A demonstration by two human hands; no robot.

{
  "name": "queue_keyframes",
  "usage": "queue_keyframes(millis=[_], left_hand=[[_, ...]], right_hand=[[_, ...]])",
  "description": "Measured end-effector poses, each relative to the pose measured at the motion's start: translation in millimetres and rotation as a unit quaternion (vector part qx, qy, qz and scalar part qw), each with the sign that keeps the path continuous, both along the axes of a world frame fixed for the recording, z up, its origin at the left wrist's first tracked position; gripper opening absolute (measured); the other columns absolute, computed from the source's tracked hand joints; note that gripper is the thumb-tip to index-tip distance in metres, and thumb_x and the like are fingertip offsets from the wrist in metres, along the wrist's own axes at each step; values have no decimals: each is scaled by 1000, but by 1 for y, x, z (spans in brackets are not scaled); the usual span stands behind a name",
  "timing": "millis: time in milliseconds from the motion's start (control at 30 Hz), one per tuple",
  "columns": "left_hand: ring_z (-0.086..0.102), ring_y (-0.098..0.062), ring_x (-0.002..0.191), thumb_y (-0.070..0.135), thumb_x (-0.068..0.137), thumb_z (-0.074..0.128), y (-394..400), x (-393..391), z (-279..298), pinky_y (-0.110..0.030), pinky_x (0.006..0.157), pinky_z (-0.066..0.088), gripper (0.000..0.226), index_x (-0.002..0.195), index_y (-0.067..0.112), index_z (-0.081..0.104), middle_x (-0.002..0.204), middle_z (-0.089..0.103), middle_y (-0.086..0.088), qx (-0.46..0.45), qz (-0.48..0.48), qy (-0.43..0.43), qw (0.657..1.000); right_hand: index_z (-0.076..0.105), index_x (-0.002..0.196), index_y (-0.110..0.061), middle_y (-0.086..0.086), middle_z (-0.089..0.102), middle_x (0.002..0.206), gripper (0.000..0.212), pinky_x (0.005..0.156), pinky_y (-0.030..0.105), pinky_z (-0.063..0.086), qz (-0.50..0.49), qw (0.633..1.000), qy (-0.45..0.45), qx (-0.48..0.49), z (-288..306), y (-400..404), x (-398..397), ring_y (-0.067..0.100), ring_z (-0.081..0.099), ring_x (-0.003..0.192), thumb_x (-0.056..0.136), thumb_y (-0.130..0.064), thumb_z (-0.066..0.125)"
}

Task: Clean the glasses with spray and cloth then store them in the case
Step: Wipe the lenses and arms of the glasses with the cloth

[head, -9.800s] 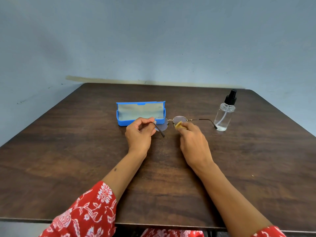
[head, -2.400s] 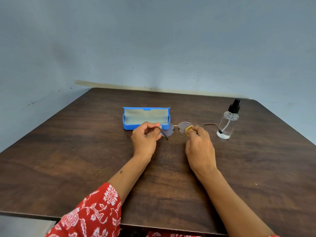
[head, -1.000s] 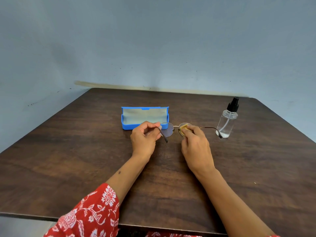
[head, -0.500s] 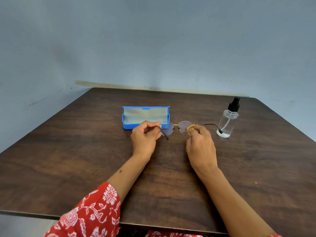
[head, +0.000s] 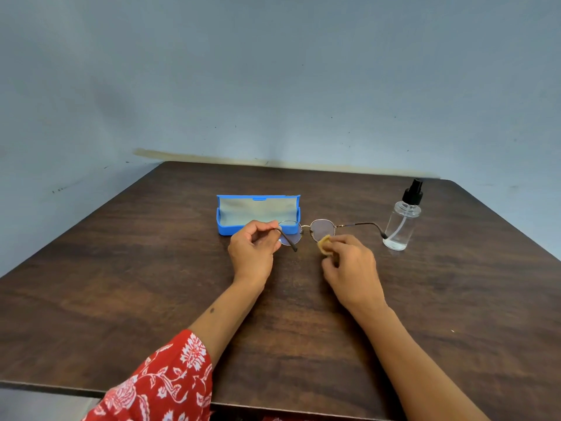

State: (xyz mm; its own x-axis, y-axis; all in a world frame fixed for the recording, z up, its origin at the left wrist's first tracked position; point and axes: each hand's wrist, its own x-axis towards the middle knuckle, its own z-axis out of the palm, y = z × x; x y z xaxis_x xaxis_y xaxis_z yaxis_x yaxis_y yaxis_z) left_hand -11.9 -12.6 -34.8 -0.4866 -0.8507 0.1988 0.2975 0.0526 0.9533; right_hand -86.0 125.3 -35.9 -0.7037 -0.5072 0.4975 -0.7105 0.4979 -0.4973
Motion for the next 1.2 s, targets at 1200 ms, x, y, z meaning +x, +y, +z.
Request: queue_keyframes(millis=[1200], left_hand=[[72, -19, 76, 11, 84, 62, -21, 22, 21, -24, 65, 57, 16, 78, 1, 73, 79, 74, -12, 103, -284, -31, 953]], right_hand=[[76, 63, -8, 8, 74, 73, 18, 74, 20, 57, 101, 761, -446, -461, 17, 22, -23, 14, 70, 78, 78, -6, 68]])
